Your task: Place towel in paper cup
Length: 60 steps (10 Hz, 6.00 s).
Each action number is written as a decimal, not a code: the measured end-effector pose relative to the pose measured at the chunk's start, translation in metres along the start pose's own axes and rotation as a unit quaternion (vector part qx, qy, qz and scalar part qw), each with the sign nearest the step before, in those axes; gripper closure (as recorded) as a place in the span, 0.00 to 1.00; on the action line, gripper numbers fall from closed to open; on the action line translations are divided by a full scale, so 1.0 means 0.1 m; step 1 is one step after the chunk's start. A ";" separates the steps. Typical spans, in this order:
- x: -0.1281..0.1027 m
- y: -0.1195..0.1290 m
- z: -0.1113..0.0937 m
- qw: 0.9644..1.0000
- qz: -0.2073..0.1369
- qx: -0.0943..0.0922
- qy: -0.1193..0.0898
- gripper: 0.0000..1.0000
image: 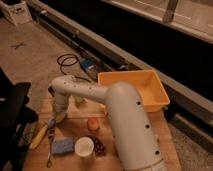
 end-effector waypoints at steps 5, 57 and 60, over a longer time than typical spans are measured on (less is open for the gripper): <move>0.00 -0.01 0.00 1.000 0.000 0.001 0.000 1.00; 0.13 2.77 -0.94 0.989 0.113 0.044 -0.080 0.47; 0.11 2.76 -1.00 0.990 0.112 0.052 -0.073 0.39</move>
